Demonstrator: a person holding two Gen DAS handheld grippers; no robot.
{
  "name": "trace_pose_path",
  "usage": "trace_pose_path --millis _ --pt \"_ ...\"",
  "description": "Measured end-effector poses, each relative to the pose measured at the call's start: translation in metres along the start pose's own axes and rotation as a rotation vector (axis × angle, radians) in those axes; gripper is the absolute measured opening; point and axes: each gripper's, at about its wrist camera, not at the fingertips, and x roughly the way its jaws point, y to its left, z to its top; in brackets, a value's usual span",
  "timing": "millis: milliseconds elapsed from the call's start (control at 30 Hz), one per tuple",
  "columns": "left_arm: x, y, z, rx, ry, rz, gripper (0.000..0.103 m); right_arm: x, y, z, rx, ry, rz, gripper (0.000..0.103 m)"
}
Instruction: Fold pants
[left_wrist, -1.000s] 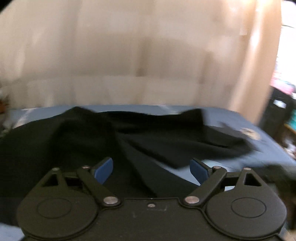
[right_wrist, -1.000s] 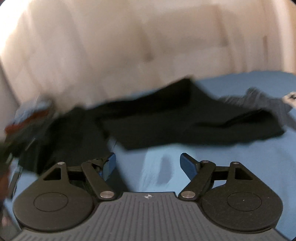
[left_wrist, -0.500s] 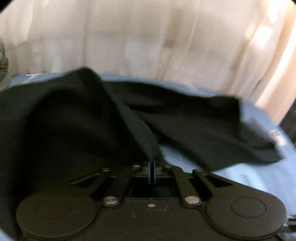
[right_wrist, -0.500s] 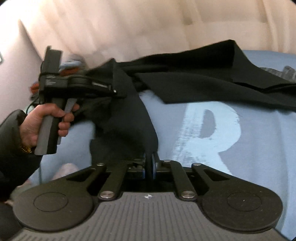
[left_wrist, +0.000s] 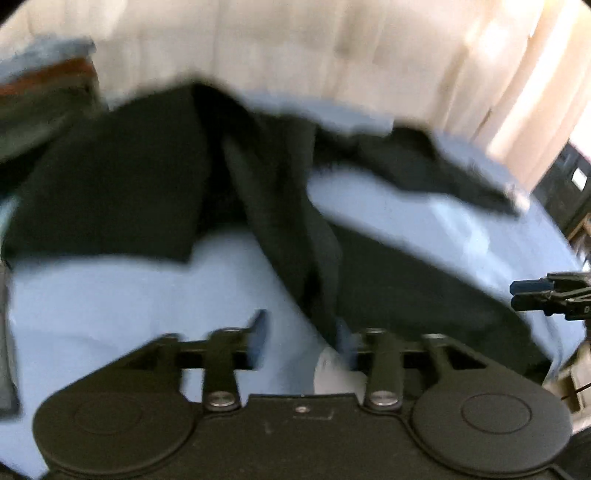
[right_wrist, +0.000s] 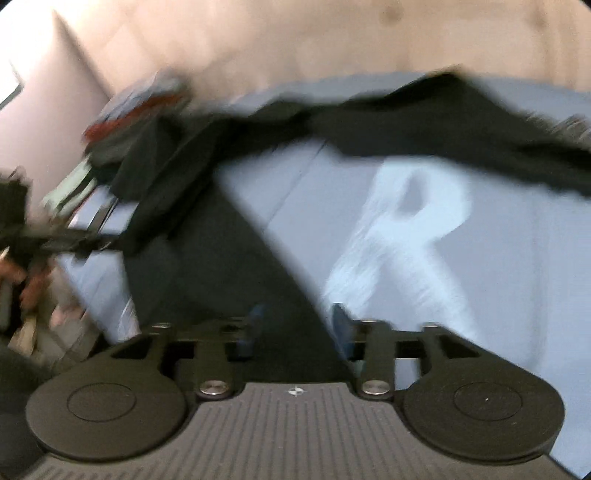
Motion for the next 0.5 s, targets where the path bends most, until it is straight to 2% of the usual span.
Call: trace_pose_path --millis 67,167,233,300,400,500 --pt "-0.018 0.003 0.02 0.002 -0.09 0.016 0.103 -0.013 -0.009 0.014 0.007 -0.079 -0.085 0.103" --pt "-0.029 0.009 0.059 0.014 -0.198 0.079 0.103 -0.019 -0.028 0.034 0.045 -0.145 -0.198 0.103" --pt "-0.024 0.014 0.087 0.008 -0.259 0.126 0.103 -0.017 -0.046 0.047 0.092 -0.164 -0.243 0.103" --pt "-0.017 0.031 0.114 -0.028 -0.284 0.161 0.103 -0.008 -0.062 0.063 0.13 -0.175 -0.266 0.103" --pt "0.016 0.053 0.161 -0.048 -0.252 0.204 0.103 0.009 -0.084 0.091 0.149 -0.185 -0.315 0.103" --pt "0.055 0.089 0.196 -0.105 -0.141 0.186 0.103 0.027 -0.104 0.122 0.138 -0.197 -0.365 0.103"
